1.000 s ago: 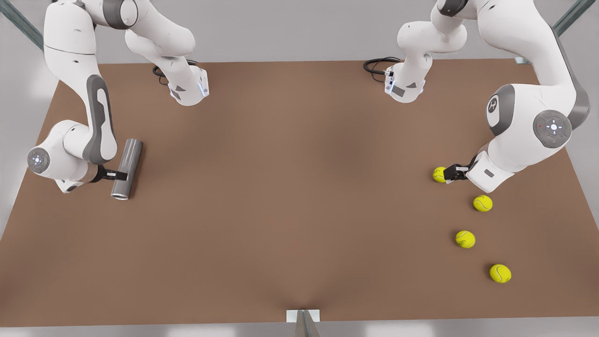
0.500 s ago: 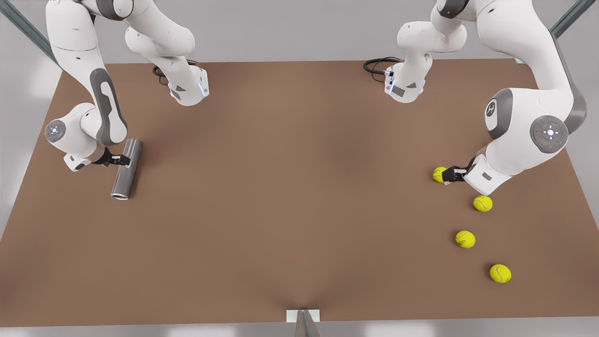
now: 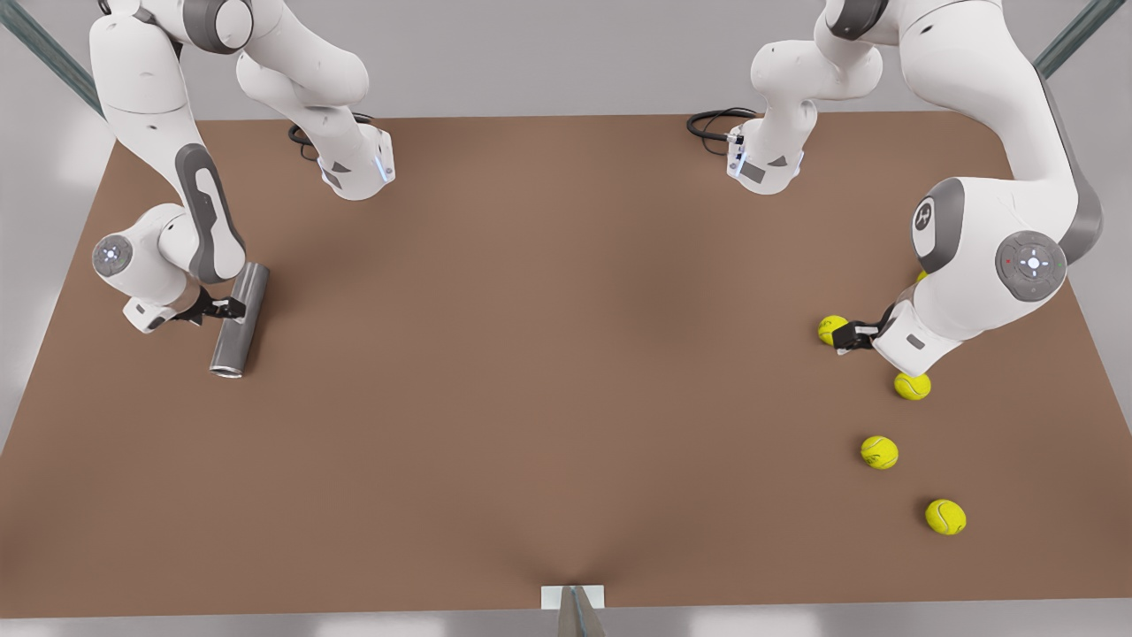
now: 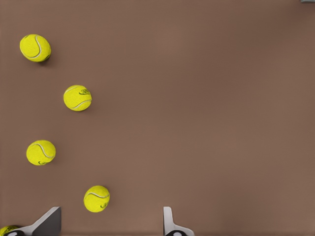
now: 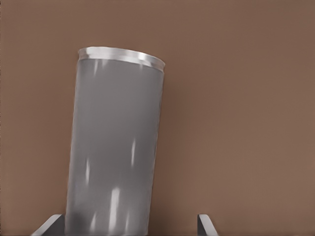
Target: Put the tennis tube upright
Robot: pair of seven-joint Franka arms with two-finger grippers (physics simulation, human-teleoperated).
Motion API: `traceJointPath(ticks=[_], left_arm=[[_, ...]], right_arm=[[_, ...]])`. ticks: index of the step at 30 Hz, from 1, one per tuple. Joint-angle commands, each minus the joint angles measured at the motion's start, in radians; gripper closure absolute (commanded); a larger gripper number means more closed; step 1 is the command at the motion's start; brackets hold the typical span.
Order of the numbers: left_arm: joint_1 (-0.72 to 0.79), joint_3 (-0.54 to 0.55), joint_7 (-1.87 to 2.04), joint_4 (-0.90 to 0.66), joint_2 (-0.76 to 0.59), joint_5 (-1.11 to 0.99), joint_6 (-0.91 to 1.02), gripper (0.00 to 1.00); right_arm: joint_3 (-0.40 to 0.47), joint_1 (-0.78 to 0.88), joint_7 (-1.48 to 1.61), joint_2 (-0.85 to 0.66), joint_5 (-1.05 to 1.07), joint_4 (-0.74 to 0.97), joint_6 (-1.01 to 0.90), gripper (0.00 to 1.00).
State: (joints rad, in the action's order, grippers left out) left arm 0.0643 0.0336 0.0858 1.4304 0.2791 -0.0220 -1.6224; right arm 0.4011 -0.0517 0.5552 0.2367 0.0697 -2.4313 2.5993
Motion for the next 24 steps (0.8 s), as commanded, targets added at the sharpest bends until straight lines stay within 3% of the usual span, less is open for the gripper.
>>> traceJointPath(ticks=[1, 24], left_arm=[[0.000, 0.000, 0.003, -0.001, 0.000, -0.001, -0.002, 0.00], [0.003, 0.003, 0.012, -0.002, 0.012, -0.006, -0.014, 0.00]], right_arm=[[-0.001, 0.001, -0.005, 0.004, 0.015, 0.001, -0.038, 0.00], [-0.011, 0.038, -0.009, 0.161, 0.038, 0.060, -0.041, 0.00]])
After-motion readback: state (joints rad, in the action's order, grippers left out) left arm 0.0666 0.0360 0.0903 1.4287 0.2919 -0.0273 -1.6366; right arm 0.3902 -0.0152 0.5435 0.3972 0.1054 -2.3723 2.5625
